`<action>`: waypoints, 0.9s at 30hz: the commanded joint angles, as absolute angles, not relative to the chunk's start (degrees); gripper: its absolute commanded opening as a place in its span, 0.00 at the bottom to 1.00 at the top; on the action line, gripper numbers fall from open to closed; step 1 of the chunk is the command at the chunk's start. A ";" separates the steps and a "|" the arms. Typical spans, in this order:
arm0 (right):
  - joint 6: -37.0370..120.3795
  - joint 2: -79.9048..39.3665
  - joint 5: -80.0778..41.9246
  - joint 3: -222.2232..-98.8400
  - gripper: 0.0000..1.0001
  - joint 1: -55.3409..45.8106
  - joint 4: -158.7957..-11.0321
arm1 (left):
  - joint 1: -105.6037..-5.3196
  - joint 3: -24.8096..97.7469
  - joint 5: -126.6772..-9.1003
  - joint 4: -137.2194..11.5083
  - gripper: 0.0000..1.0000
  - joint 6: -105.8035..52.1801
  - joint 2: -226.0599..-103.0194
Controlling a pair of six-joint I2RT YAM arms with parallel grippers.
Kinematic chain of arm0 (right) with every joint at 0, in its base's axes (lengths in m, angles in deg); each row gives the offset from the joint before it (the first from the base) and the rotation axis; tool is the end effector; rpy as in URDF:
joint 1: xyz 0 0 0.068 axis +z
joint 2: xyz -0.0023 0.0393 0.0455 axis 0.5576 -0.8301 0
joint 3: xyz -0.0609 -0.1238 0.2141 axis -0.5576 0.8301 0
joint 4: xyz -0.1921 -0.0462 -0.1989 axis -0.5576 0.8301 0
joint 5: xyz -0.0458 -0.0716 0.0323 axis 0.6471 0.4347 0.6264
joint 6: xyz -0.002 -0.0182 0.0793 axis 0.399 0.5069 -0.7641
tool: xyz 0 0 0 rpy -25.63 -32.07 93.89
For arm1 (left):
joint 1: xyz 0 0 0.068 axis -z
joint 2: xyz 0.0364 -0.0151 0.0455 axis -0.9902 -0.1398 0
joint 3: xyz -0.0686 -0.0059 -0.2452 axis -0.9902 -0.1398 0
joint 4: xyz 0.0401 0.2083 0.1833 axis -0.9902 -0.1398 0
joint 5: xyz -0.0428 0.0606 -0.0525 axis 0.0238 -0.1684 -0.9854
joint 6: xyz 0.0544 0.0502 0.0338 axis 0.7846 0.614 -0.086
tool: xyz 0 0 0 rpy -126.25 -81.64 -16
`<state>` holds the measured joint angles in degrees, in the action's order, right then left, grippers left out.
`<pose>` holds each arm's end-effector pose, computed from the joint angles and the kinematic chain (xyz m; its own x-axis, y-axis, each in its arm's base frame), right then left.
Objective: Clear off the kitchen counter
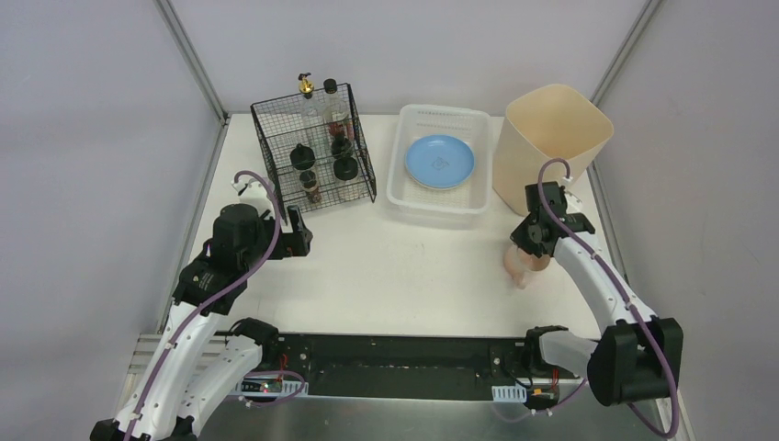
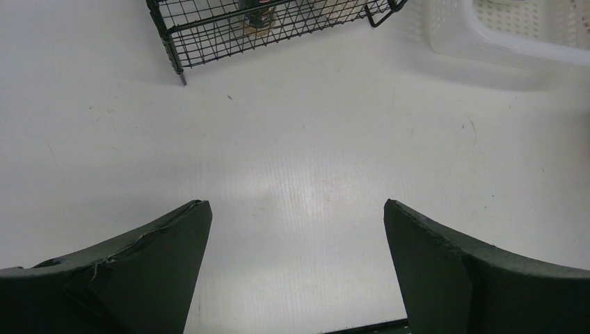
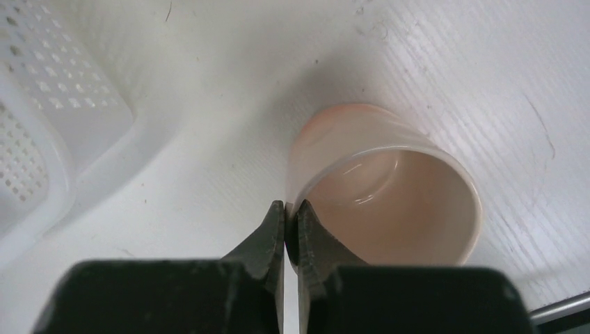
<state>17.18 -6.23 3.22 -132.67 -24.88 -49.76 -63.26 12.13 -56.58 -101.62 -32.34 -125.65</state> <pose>0.2754 0.0256 0.1919 -0.6957 0.3986 -0.5976 0.4134 0.9025 0.1208 0.1923 -0.0611 0.3085 -0.4684 -0.1516 -0.8704 0.1432 0.9591 -0.2442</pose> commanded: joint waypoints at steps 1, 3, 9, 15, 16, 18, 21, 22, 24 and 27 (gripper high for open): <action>14.42 -1.59 1.70 -134.34 0.00 -21.96 -44.05 | -63.46 12.55 -57.42 -101.70 1.00 -32.68 -124.91; 13.94 0.32 2.08 -136.42 0.00 -20.38 -42.49 | -63.50 12.56 -57.51 -101.71 1.00 -32.76 -124.80; 13.11 2.33 3.04 -144.16 0.00 -13.89 -38.25 | -63.50 12.68 -57.66 -101.74 1.00 -32.73 -124.64; 14.62 -0.77 2.50 -153.18 0.00 -7.33 -38.91 | -63.45 12.55 -57.65 -101.72 1.00 -32.72 -124.55; 16.00 -2.19 2.43 -155.13 0.00 -6.38 -39.05 | -63.47 12.58 -57.59 -101.70 1.00 -32.72 -124.52; 18.32 -4.67 2.18 -159.29 0.00 -4.75 -39.45 | -63.49 12.55 -57.59 -101.71 1.00 -32.72 -124.63; 22.67 -9.46 1.83 -167.33 0.00 -3.18 -39.56 | -63.48 12.63 -57.58 -101.74 1.00 -32.72 -124.79; 24.09 -11.40 1.53 -170.01 0.00 -2.97 -39.28 | -63.50 12.62 -57.58 -101.70 1.00 -32.72 -124.87; 27.59 -15.37 0.35 -174.74 0.00 -2.70 -39.11 | -63.50 12.63 -57.52 -101.70 1.00 -32.72 -124.96; 32.51 -19.99 -1.49 -179.19 0.00 -2.69 -41.56 | -63.50 12.55 -57.35 -101.69 1.00 -32.64 -125.14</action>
